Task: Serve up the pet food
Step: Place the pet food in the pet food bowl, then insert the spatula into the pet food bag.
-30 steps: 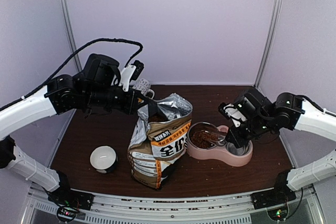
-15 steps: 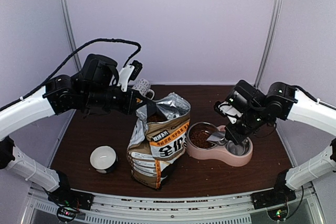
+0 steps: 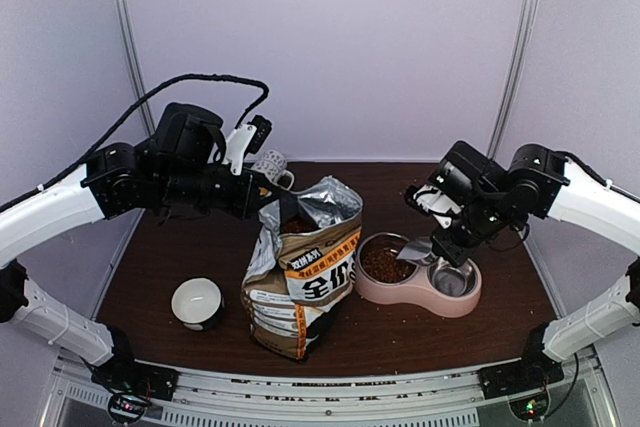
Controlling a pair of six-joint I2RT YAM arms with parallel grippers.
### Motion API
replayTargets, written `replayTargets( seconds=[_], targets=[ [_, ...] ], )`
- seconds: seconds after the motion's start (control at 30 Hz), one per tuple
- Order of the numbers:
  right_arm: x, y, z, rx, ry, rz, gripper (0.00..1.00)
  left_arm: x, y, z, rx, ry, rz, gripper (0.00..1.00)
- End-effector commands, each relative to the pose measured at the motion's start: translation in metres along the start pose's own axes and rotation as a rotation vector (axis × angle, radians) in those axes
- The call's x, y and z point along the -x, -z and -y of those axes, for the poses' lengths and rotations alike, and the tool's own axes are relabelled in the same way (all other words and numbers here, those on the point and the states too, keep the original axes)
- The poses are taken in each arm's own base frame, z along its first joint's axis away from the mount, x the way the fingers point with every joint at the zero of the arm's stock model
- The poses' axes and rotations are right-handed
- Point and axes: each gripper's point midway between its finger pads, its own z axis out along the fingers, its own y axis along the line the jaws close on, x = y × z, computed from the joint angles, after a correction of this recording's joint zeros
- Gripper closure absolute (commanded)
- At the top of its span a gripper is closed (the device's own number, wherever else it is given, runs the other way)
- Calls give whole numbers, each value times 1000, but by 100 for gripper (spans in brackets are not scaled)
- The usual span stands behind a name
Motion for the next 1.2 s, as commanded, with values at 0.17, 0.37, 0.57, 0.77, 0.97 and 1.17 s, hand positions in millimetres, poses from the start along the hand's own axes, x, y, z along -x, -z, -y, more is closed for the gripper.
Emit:
replayTargets(
  seconds=[0.17, 0.37, 0.57, 0.77, 0.97, 1.17],
  targets=[
    [19, 49, 20, -103, 84, 193, 100, 84, 53, 23, -111, -1, 326, 99],
    [48, 117, 1, 101, -17, 457, 100, 89, 55, 31, -151, -26, 343, 99],
    [71, 164, -25, 262, -24, 613, 100, 95, 55, 50, -232, -80, 328, 99],
    [84, 205, -52, 446, 18, 689, 100, 95, 50, 61, -284, -109, 308, 100],
    [70, 175, -72, 446, 102, 531, 100, 102, 47, 71, -315, -144, 295, 100],
    [58, 141, -84, 393, 162, 380, 100, 101, 37, 85, -332, -214, 252, 100]
  ],
)
